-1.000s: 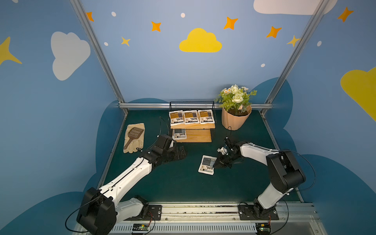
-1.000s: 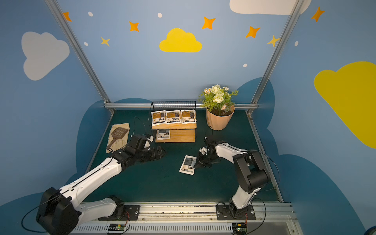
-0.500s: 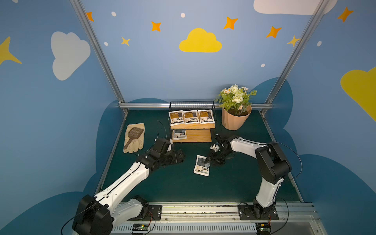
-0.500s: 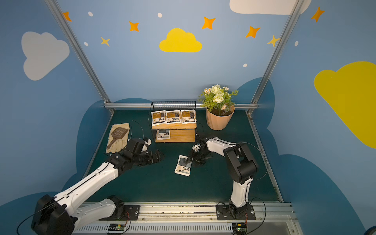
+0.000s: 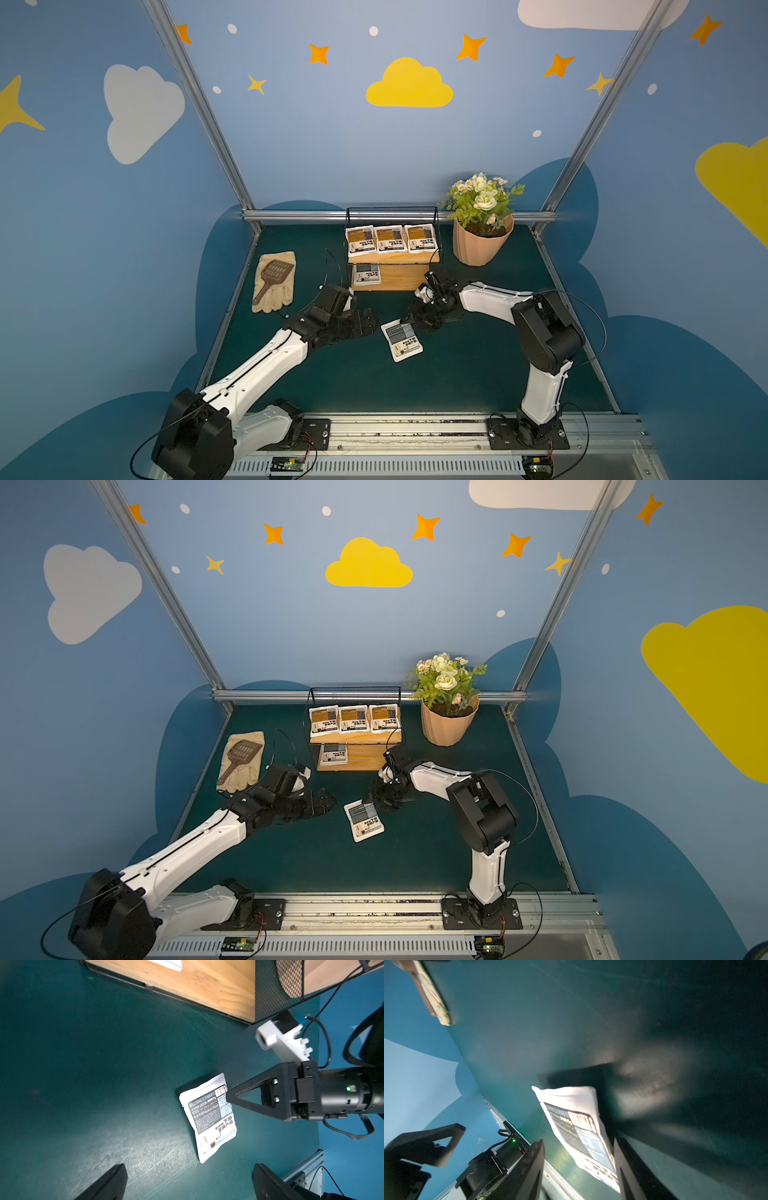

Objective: Place the bagged coffee beans on the shelf by color
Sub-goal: Adjust the bagged coffee beans at the center of the board, then pick up the bagged coffee beans at the center of the board.

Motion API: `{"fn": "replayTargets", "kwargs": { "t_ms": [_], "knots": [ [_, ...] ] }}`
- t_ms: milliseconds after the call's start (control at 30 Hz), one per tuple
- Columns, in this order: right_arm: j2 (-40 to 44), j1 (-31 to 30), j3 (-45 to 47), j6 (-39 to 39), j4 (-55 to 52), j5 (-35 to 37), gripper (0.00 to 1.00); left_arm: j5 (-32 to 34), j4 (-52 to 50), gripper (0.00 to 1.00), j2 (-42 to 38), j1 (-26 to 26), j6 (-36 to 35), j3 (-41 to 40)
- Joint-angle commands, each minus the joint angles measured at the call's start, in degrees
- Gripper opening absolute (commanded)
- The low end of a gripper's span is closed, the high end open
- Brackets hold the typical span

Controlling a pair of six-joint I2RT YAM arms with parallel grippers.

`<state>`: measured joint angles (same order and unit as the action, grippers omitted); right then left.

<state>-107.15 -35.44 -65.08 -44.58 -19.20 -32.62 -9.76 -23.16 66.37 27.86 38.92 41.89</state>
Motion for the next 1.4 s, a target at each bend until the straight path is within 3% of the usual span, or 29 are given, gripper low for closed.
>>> {"fn": "replayTargets", "kwargs": {
  "t_ms": [0,133,300,633,1133,1367],
  "knots": [
    [7.22,-0.41,4.10,-4.00,6.28,3.28,0.61,-1.54,1.39,1.00,1.77,-0.17,-0.06,-0.33],
    [14.14,-0.90,9.16,-6.65,6.78,7.82,0.67,-2.67,3.21,1.00,4.24,0.60,0.03,0.51],
    [20.40,-2.23,16.26,-11.36,9.52,10.13,0.68,-3.24,4.51,1.00,8.40,2.71,0.07,3.14],
    [30.37,-9.79,30.62,-25.54,17.99,20.38,0.71,-6.97,8.16,1.00,16.99,6.20,0.79,8.23],
    [29.63,-19.99,37.41,-37.21,27.05,29.95,0.78,-9.00,15.70,1.00,24.89,6.99,3.79,11.11],
    [26.23,-21.03,38.82,-40.41,31.94,29.86,0.78,-9.35,19.02,1.00,27.64,7.12,4.92,10.07]
  ]
}}
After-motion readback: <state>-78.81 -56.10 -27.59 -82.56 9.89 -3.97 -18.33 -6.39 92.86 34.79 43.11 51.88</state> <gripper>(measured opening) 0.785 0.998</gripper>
